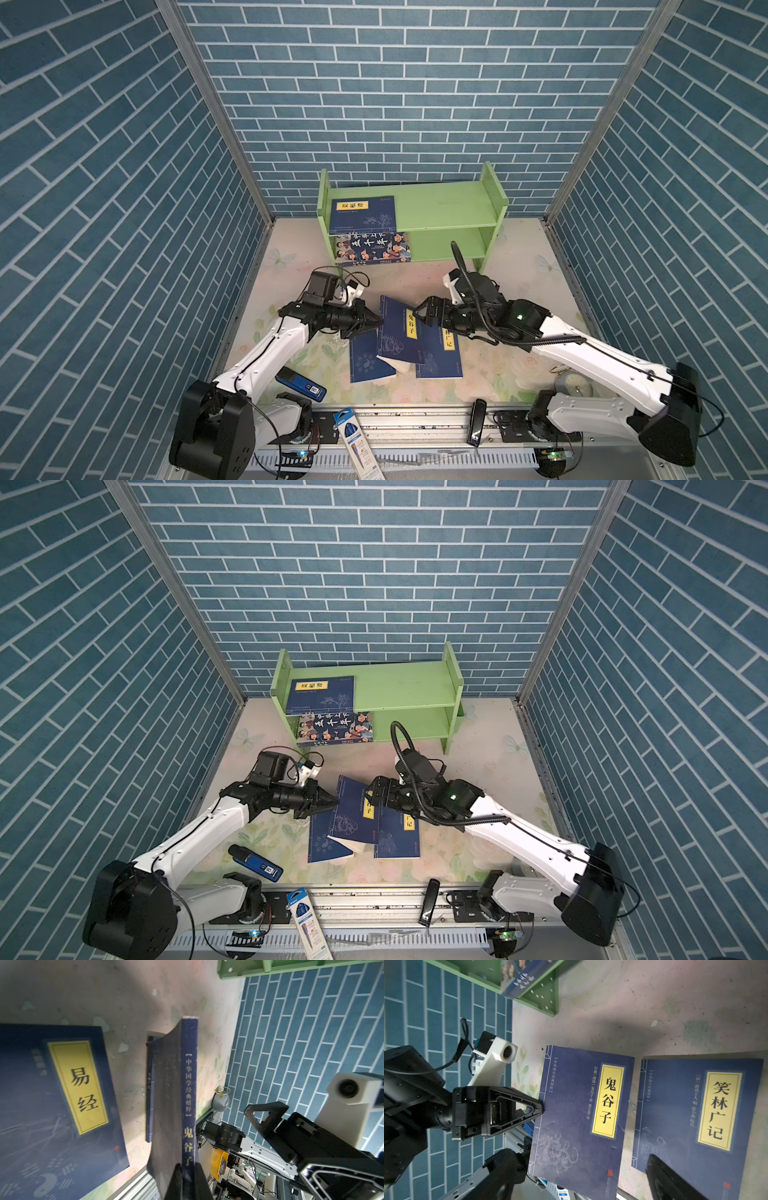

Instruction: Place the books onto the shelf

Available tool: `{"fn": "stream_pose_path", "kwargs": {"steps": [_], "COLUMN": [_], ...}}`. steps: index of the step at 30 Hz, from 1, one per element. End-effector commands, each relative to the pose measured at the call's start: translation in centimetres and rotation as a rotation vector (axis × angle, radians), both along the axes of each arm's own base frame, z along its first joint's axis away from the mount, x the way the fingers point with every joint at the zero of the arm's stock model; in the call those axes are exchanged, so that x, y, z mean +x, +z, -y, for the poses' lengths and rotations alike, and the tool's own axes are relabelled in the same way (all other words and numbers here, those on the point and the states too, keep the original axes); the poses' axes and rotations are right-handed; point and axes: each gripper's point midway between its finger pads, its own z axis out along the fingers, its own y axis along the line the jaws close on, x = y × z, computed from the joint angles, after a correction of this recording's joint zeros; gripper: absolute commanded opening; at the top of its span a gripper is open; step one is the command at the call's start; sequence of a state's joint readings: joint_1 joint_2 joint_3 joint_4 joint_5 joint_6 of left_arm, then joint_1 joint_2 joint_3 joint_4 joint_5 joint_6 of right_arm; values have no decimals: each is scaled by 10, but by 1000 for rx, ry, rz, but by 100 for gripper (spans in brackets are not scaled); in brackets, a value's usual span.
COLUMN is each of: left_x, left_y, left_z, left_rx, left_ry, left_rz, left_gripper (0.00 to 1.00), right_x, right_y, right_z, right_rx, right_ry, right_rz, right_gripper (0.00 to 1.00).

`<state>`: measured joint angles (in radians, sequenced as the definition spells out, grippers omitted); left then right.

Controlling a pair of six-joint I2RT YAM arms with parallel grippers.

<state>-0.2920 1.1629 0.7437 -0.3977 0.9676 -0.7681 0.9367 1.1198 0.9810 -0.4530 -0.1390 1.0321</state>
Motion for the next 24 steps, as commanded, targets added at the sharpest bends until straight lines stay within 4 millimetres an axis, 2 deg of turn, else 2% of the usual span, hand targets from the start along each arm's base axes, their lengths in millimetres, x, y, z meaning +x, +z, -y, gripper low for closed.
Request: {"fn": "stream_pose_path", "kwargs": {"steps": [1, 5, 10, 17, 21, 24], "left_x": [2, -3, -3, 29, 48, 73], "left_y": [55, 105, 178, 271, 313, 335], "left_z": [9, 21, 31, 33, 28, 15], "left_rx": [-103, -171, -219, -238, -232, -254], "left_ry": [-64, -133, -187, -111, -11, 139], "left_rz": [148, 281, 506, 782, 923, 936], "left_gripper": [0, 0, 0, 0, 0, 0], "right_x": [5, 3, -7, -16, -16, -14], "right_y": [36, 84, 148, 216, 240, 253], "right_z": [16, 37, 56, 58, 50, 42], "right_rx": [81, 192, 378, 574, 667, 727], "right_ry": [-71, -113, -124, -97, -74, -61], "right_rz": [104, 250, 425, 587, 648, 685], "right_gripper": [98, 99, 99, 99, 99, 99]}}
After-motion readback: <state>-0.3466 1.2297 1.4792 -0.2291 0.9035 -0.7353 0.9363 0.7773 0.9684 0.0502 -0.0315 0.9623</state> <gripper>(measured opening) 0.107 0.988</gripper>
